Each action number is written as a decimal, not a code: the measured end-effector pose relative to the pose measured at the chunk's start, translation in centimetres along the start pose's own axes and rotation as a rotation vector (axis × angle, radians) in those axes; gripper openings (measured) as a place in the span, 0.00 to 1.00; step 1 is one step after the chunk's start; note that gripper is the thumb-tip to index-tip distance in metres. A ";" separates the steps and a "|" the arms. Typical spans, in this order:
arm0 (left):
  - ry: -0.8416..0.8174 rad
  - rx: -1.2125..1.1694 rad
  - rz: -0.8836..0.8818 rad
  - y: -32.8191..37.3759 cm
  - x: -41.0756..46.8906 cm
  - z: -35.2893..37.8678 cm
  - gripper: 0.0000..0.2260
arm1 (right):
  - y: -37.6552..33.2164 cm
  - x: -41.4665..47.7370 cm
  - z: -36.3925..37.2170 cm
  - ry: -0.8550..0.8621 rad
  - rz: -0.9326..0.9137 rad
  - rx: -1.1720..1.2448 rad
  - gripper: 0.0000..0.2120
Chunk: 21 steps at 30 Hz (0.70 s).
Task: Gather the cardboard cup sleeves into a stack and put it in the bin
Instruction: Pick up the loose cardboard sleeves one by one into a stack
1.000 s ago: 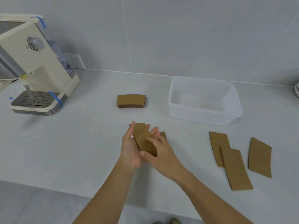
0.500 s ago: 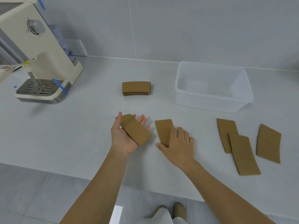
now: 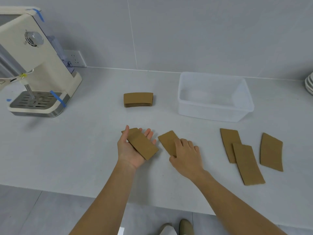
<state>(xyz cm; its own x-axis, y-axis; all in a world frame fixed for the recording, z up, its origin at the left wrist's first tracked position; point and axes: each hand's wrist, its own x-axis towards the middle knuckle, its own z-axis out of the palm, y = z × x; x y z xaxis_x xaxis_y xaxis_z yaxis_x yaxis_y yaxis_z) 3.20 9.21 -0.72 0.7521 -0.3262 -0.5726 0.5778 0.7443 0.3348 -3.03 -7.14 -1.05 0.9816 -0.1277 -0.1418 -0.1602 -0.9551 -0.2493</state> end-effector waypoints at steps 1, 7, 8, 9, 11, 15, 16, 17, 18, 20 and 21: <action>0.001 0.004 -0.002 -0.1 0.0 0.2 0.27 | 0.1 0.3 -0.5 -0.034 0.017 0.050 0.20; -0.016 0.043 -0.011 -0.5 0.3 1.7 0.27 | 0.5 1.6 -5.3 -0.046 0.173 0.514 0.23; -0.024 0.047 -0.016 -0.7 0.3 2.0 0.27 | 0.4 1.6 -6.0 -0.025 0.181 0.580 0.23; -0.031 0.049 -0.021 -0.9 0.3 2.4 0.27 | 0.1 1.6 -6.5 -0.007 0.178 0.640 0.22; -0.050 0.051 -0.039 -1.5 0.2 3.2 0.27 | -0.4 1.3 -7.3 0.032 0.141 0.713 0.22; -0.138 0.107 -0.080 -2.8 0.0 4.6 0.26 | -1.4 0.4 -7.6 0.133 0.025 0.729 0.20; -0.163 0.134 -0.088 -3.0 0.0 4.9 0.26 | -1.5 0.2 -7.5 0.155 0.001 0.723 0.19; -0.182 0.154 -0.097 -3.3 0.1 5.1 0.27 | -1.5 0.0 -7.3 0.170 -0.019 0.709 0.19; -0.194 0.163 -0.106 -3.7 0.1 5.2 0.27 | -1.5 -0.2 -7.1 0.181 -0.037 0.690 0.19; -0.201 0.161 -0.126 -4.4 0.1 5.6 0.24 | -1.3 -0.4 -6.6 0.196 -0.069 0.647 0.18; -0.198 0.156 -0.137 -4.7 0.1 5.7 0.22 | -1.1 -0.6 -6.3 0.201 -0.079 0.627 0.18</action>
<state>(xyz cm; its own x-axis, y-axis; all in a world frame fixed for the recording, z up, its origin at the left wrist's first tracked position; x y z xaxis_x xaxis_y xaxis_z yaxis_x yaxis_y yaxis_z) 2.38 2.34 1.91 0.7019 -0.5367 -0.4682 0.7087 0.5919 0.3839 -2.76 -7.68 5.37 0.9834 -0.1688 0.0662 -0.0570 -0.6345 -0.7708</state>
